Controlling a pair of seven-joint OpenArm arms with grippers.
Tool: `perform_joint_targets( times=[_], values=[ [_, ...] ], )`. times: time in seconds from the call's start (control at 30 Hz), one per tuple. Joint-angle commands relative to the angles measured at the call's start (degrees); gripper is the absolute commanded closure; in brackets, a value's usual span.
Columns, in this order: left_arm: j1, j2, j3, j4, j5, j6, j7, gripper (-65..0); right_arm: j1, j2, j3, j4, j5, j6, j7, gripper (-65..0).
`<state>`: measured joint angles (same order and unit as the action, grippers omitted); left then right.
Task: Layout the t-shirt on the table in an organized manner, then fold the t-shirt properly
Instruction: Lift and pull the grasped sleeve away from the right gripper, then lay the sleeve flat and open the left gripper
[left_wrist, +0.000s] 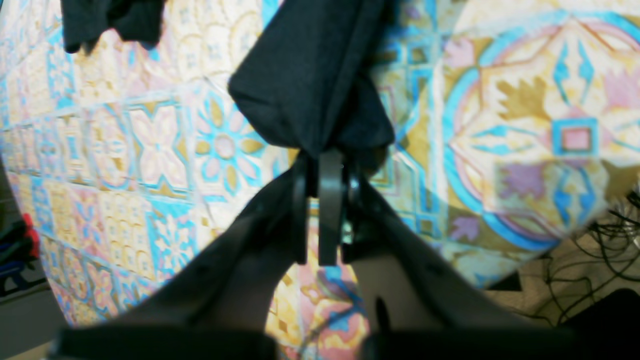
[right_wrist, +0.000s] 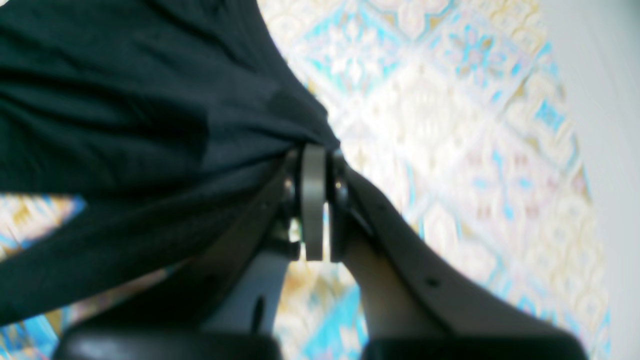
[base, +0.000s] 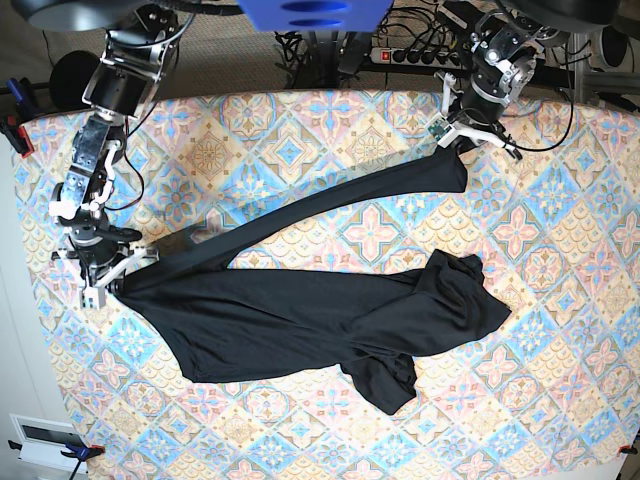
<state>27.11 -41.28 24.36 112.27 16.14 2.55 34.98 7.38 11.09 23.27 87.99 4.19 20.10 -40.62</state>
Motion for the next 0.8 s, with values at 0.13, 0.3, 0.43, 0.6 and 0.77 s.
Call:
perform_joint_targets(
  times=[0.13, 0.3, 0.43, 0.6, 0.77],
  values=[
    [0.45, 0.44, -0.49, 0.57, 0.34, 0.84, -0.21, -8.9, 1.11, 1.08, 0.60, 2.61, -0.10, -0.54, 1.46, 0.0],
    [0.18, 2.90, -0.58, 0.57, 0.34, 0.84, 0.14, -21.2, 1.11, 2.84, 0.60, 2.61, -0.10, -0.54, 1.46, 0.0],
    [-0.52, 3.78, -0.67, 0.57, -2.73, 0.75, -0.30, -28.7, 1.11, 2.93, 3.15, 2.61, -0.10, -0.54, 1.46, 0.0],
    [-5.71, 6.68, -0.67, -2.86, -11.35, 0.75, 0.14, -29.2, 1.11, 2.93, 4.12, 2.61, -0.10, -0.54, 1.46, 0.0],
    [-9.49, 10.73, -0.67, -6.03, -18.73, 0.75, 0.14, -29.4, 1.02, 2.93, 4.03, 2.61, -0.10, -0.54, 1.46, 0.0]
  ],
)
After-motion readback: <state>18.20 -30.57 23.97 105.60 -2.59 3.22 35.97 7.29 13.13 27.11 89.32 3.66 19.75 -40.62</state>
